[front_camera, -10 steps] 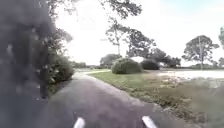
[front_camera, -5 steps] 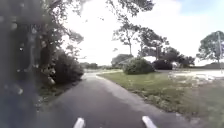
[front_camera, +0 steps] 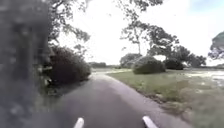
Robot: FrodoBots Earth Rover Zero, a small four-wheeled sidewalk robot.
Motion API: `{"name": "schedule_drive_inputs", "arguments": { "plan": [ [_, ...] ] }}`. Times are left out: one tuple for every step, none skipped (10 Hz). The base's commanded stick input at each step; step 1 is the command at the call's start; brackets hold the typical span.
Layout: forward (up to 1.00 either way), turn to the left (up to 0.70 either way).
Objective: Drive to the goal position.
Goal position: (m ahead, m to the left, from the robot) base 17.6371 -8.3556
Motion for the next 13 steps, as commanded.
{"name": "schedule_drive_inputs", "arguments": {
  "plan": [
    [0.69,0.22],
    [0.69,0.03],
    [0.69,0.03],
    [0.69,0.03],
    [0.69,0.03],
    [0.69,0.03],
    [0.69,0.03],
    [0.69,0.03],
    [0.69,0.03],
    [0.69,0.03],
    [0.69,0.03],
    [0.69,0.03],
    [0.69,0.03]
  ]
}}
